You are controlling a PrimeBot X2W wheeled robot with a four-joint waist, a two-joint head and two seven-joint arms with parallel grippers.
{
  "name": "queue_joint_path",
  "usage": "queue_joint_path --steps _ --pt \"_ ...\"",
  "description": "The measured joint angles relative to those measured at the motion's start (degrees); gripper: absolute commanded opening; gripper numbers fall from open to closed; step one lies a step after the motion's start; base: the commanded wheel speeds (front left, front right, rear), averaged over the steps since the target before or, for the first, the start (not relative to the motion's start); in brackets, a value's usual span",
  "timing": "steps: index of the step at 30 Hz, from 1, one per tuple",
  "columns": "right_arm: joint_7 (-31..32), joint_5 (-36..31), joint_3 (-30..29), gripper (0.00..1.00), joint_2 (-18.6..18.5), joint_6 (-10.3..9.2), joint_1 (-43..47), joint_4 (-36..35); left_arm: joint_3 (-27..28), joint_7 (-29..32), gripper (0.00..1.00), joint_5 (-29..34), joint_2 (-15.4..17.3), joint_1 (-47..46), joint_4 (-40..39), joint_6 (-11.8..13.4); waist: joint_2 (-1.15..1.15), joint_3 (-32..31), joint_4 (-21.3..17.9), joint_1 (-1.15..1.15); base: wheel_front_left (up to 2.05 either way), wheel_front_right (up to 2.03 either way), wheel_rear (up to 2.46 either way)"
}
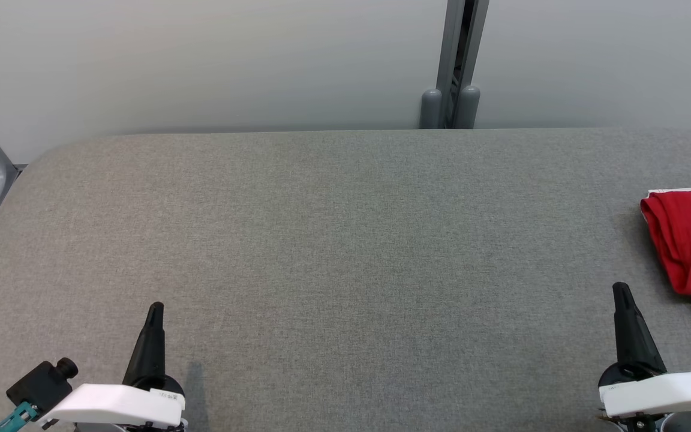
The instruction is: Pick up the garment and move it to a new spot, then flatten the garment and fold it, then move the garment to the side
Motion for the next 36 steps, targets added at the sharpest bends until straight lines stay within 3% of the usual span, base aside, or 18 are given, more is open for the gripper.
queue_joint_path --steps 36 --pt "4.1 25.0 -0.2 0.00 -0.7 0.00 -0.6 1.0 3.2 6.5 0.00 -20.8 0.9 -2.3 0.7 -0.6 0.00 -0.7 -2.0 0.00 0.00 0.00 0.00"
